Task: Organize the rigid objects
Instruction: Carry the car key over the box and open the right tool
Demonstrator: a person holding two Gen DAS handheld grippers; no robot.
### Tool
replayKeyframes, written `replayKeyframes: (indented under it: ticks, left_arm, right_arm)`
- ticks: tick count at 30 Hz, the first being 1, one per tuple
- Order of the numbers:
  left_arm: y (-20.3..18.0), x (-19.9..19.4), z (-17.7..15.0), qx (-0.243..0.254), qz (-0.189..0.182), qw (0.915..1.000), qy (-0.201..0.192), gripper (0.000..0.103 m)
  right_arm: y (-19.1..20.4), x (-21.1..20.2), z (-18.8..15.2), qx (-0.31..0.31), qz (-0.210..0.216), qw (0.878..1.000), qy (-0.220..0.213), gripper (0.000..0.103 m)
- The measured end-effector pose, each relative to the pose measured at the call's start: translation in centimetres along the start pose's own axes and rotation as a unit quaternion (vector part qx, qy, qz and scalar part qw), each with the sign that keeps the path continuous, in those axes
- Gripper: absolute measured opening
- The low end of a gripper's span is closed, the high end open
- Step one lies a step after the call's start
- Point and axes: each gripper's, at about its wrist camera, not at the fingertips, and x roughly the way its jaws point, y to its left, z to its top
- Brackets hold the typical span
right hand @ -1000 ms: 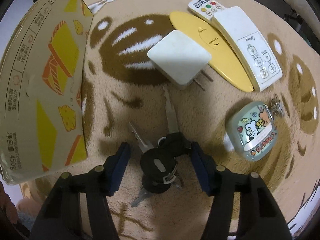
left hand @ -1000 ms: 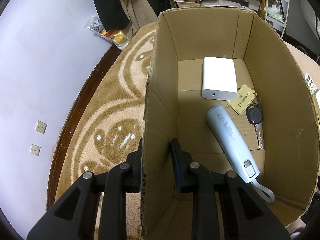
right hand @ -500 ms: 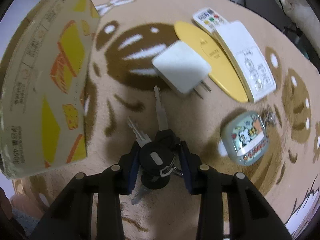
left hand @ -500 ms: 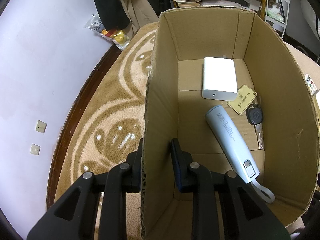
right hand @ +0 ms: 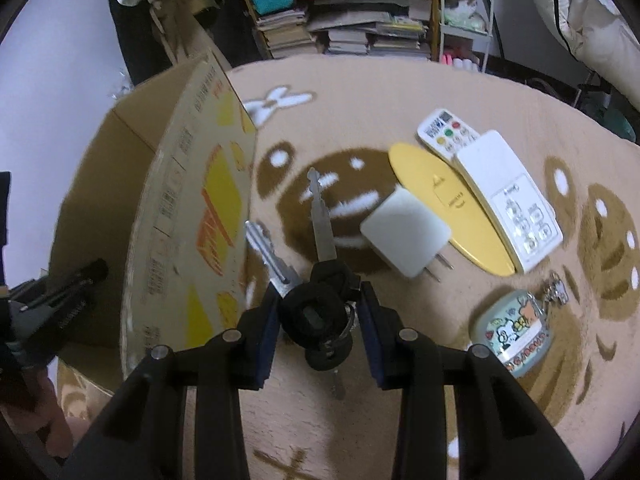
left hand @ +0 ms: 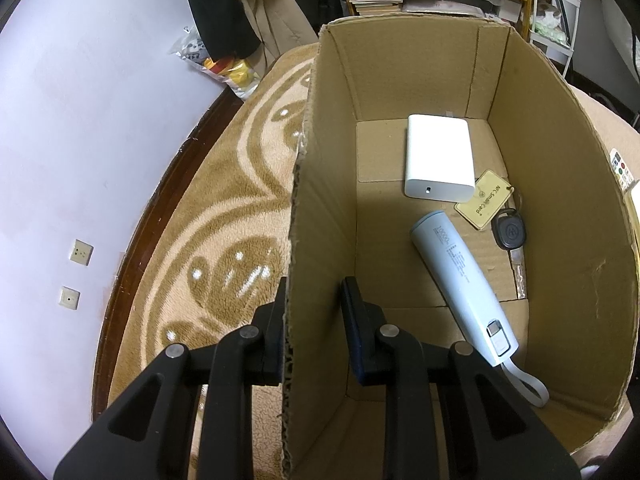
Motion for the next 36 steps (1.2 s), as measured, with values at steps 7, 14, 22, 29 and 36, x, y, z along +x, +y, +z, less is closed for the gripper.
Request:
replayKeyframes:
  ticks: [7, 14, 22, 29, 36]
  left_arm:
    - [0.0, 0.0, 0.0, 0.001, 0.001, 1.0000, 0.000, 0.023]
    - [0.1, 0.0, -0.1, 0.000, -0.001, 1.0000, 0.000, 0.023]
    - [0.1, 0.0, -0.1, 0.001, 0.000, 1.0000, 0.000, 0.023]
    - [0.1, -0.1, -0.1, 0.000, -0.001, 1.0000, 0.000, 0.023]
    - [0.1, 0.0, -0.1, 0.000, -0.002, 1.0000, 0.001, 0.024]
  right_arm:
    - [0.7, -0.7, 0.6, 0.004, 0.015, 0.999, -0.047, 0.040]
    - [2.2, -4.3, 2.0, -0.011, 0.031, 0.991, -0.127, 0.039]
    - [4.7, -7.7, 3.3, -0.042, 0.056, 0.976, -0.206, 0.039]
    - [7.2, -9.6, 4.3, -0.077, 0.075, 0.965, -0.238, 0.039]
    - [9.0, -12.2, 4.3, -0.089, 0.112, 0.955, -0.261, 0.039]
